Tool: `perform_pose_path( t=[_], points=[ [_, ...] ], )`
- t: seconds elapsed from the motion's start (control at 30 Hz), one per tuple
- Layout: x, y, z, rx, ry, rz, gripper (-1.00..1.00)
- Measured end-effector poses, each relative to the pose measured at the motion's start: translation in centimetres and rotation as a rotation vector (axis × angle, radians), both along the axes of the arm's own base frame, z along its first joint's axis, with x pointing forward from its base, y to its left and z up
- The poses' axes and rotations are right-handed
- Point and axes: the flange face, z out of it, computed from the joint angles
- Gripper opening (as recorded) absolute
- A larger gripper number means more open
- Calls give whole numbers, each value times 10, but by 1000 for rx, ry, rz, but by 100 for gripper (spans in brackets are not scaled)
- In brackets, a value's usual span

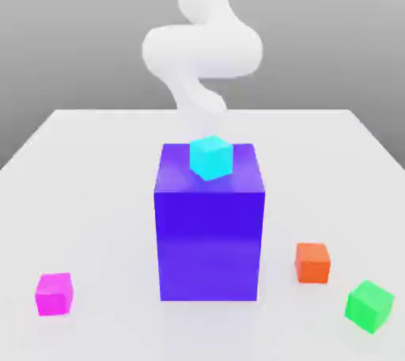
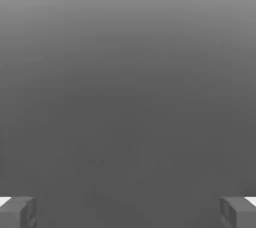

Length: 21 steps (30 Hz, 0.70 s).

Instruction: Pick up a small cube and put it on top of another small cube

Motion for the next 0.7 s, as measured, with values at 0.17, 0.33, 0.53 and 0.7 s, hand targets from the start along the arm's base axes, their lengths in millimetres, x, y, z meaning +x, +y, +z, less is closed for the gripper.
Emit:
perform_pose_path(
  t=[0.17, 0.33, 0.53, 0.7],
  points=[
    [53, -48, -89, -27, 147, 18, 0],
    [80, -96, -184, -42, 287, 34, 0],
    [78, -152, -302, -46, 455, 54, 0],
    [48, -199, -398, -38, 597, 61, 0]
  ],
)
